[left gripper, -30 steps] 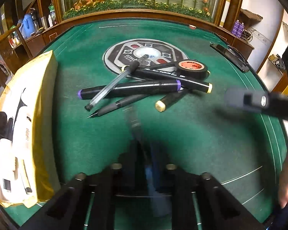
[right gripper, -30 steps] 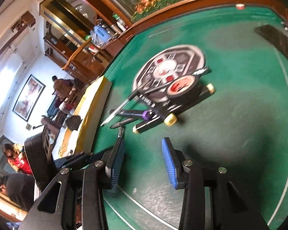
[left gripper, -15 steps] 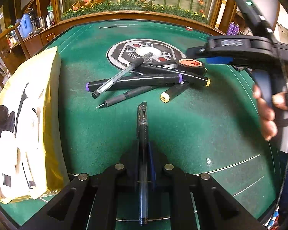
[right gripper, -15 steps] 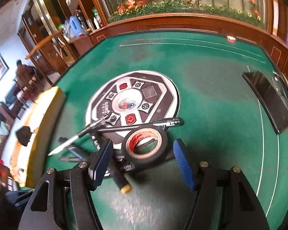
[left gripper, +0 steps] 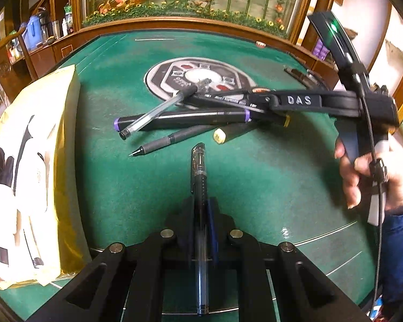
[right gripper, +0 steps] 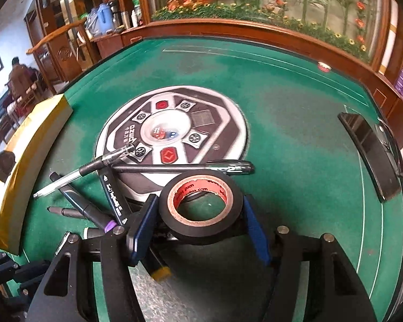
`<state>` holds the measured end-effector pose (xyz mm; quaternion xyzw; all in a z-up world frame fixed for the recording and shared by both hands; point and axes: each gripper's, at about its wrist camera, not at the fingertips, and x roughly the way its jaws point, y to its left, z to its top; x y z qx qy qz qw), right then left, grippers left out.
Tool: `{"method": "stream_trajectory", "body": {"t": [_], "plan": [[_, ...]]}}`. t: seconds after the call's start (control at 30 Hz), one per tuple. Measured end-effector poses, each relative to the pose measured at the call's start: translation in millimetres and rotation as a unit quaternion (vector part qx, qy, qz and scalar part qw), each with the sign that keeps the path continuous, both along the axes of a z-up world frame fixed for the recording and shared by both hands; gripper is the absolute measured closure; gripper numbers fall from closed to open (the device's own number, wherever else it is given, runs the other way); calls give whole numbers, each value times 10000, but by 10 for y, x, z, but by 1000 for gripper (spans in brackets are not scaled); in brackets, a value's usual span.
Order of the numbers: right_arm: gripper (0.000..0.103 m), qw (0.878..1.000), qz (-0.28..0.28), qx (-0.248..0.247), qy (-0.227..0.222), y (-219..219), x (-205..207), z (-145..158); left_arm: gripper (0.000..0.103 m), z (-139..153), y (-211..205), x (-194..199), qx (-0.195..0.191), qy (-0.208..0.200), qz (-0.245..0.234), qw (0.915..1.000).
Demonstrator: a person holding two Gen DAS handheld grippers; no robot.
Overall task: Organize rigid objects
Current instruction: 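Grasp the clear ballpoint pen with the left gripper while the right gripper grasps the black tape roll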
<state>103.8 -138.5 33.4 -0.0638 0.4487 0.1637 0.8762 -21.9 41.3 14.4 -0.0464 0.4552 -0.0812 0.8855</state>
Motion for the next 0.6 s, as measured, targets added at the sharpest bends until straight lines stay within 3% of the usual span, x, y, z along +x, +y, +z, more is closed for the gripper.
{"method": "stream_trajectory", "body": {"t": [0.27, 0.6], "plan": [[42, 9972, -191, 617, -369, -236, -192, 366, 94, 165, -1, -29, -102, -277, 84, 9995], [42, 9940, 355, 976, -333, 70, -461, 477, 94, 336, 57, -105, 13, -565, 220, 9982]]}}
